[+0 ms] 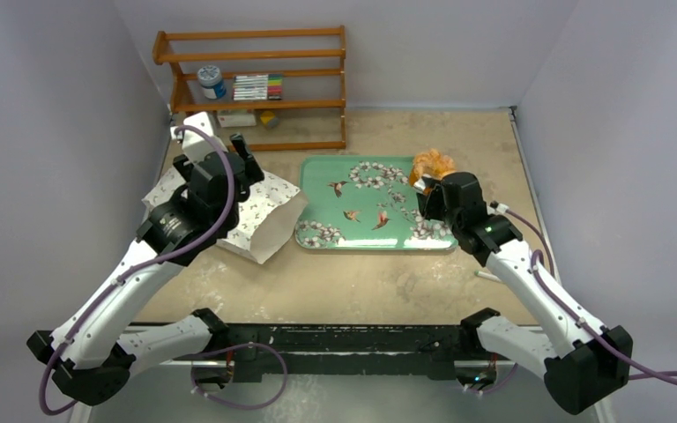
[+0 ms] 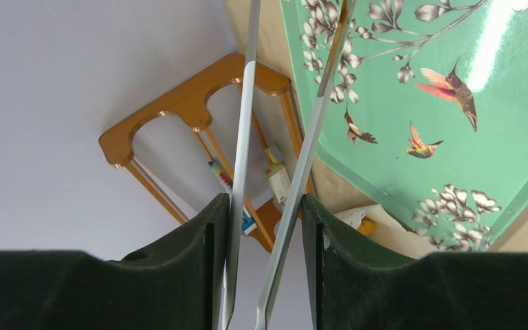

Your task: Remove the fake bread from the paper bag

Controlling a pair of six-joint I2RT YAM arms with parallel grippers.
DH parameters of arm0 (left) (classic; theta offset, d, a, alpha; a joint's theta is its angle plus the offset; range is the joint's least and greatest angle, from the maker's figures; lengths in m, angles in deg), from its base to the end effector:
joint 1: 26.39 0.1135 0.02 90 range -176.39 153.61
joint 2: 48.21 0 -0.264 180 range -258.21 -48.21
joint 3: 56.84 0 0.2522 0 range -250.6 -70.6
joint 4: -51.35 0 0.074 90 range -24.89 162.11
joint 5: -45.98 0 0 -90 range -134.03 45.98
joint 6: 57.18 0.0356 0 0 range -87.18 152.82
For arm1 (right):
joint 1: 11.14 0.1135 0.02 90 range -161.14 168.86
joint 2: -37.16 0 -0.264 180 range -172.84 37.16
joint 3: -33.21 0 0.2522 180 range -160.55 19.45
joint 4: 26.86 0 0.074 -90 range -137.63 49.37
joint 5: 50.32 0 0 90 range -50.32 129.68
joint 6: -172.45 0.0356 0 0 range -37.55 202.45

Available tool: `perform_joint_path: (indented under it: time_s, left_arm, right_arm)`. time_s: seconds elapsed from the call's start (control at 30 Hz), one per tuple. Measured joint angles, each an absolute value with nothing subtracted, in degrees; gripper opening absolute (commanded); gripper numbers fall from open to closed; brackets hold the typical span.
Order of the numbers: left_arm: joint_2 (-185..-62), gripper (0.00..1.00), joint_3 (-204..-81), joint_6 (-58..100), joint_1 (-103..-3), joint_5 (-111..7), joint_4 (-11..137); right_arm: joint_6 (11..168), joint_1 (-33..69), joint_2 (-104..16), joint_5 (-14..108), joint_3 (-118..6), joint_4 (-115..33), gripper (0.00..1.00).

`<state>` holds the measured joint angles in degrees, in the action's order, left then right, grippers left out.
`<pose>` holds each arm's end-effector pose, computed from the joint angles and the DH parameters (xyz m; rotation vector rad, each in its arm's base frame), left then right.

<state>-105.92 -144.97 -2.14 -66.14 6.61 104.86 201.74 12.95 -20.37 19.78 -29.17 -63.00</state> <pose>0.1601 -0.0973 0.4265 -0.4705 1.7606 -0.0433 0.2071 0.0793 0.3017 1.8393 1.3742 1.0941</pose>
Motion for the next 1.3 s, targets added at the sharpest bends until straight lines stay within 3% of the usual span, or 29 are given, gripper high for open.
perform_joint_path:
  time_s: [0.67, 1.03, 1.3]
  left_arm:
    - [-105.0, 0.75, -145.0, -2.6, -66.1, 7.0, 104.8]
    - [-105.0, 0.75, -145.0, -2.6, -66.1, 7.0, 104.6]
    - [-105.0, 0.75, -145.0, -2.6, -66.1, 7.0, 104.6]
  right_arm:
    - [201.8, 16.6, -19.0, 13.3, -33.0, -62.3, 0.5]
    - [201.5, 17.2, -18.6, 12.0, -33.0, -60.5, 0.36]
    - [198.9, 20.1, -18.6, 10.1, -33.0, -58.7, 0.34]
